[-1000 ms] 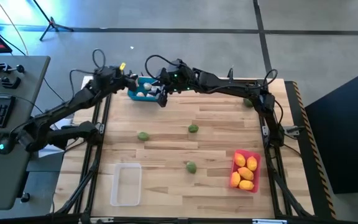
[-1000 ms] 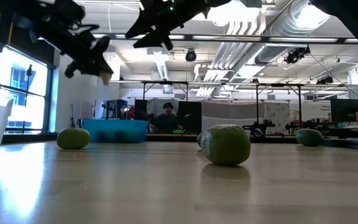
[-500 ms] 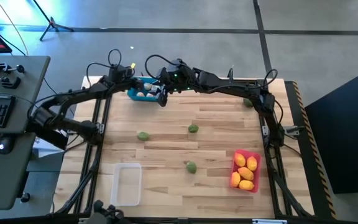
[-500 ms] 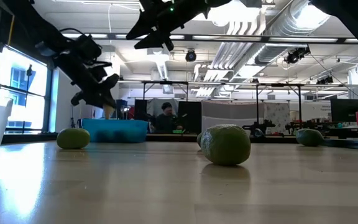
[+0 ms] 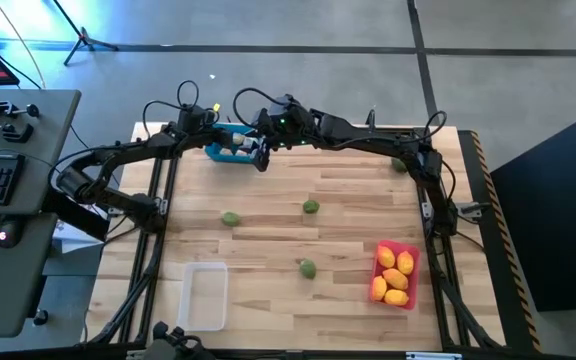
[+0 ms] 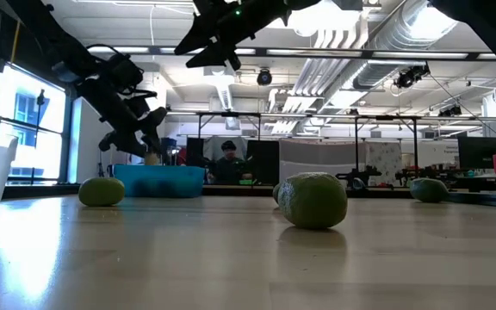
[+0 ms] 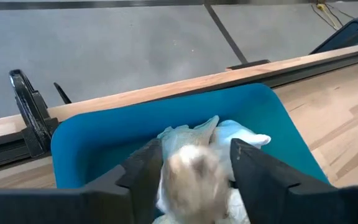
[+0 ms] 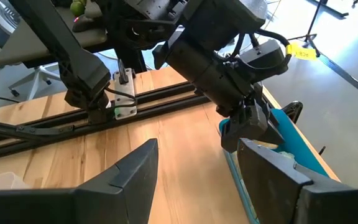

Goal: Sort produce into baskets
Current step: Put the garlic into the blue bin, then put the lime into the transparent bin

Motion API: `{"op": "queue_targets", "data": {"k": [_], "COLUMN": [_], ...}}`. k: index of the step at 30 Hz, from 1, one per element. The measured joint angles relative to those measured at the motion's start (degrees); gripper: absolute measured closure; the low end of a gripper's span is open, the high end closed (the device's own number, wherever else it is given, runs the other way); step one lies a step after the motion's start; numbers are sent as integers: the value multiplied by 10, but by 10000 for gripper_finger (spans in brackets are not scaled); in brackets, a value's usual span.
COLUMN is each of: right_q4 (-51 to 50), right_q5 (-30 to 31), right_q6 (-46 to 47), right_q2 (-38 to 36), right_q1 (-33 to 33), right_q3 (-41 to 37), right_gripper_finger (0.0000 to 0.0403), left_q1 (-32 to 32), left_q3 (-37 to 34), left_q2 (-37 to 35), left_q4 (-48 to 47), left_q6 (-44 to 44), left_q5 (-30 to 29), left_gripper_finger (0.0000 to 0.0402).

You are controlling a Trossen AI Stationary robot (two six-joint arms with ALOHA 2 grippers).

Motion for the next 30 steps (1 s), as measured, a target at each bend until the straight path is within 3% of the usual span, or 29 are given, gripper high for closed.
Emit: {"op": "queue_targets", "data": {"k": [4, 9, 15, 21, 30], "right_q4": [0, -9, -80, -64, 23], "right_q5": [0, 23, 156, 165, 131], "right_q6": [23, 78, 92, 123, 229], "right_q2": [0, 0, 0, 0, 1], "right_q1": [0, 1, 15, 24, 77], "right_q3": [0, 0, -4, -63, -203], "right_gripper_finger": [192, 195, 253, 387, 399], "left_q1": [0, 0, 0, -3, -45], "left_q3": [0, 0, 0, -12, -108], "left_q2": [0, -24, -91, -177, -333], "left_q4": [-3, -5, -30, -21, 9], "left_q6": [-3, 23, 61, 77, 50], "left_q5": [7, 17, 20, 56, 58], "left_gripper_finger": [199, 203, 281, 391, 400]}}
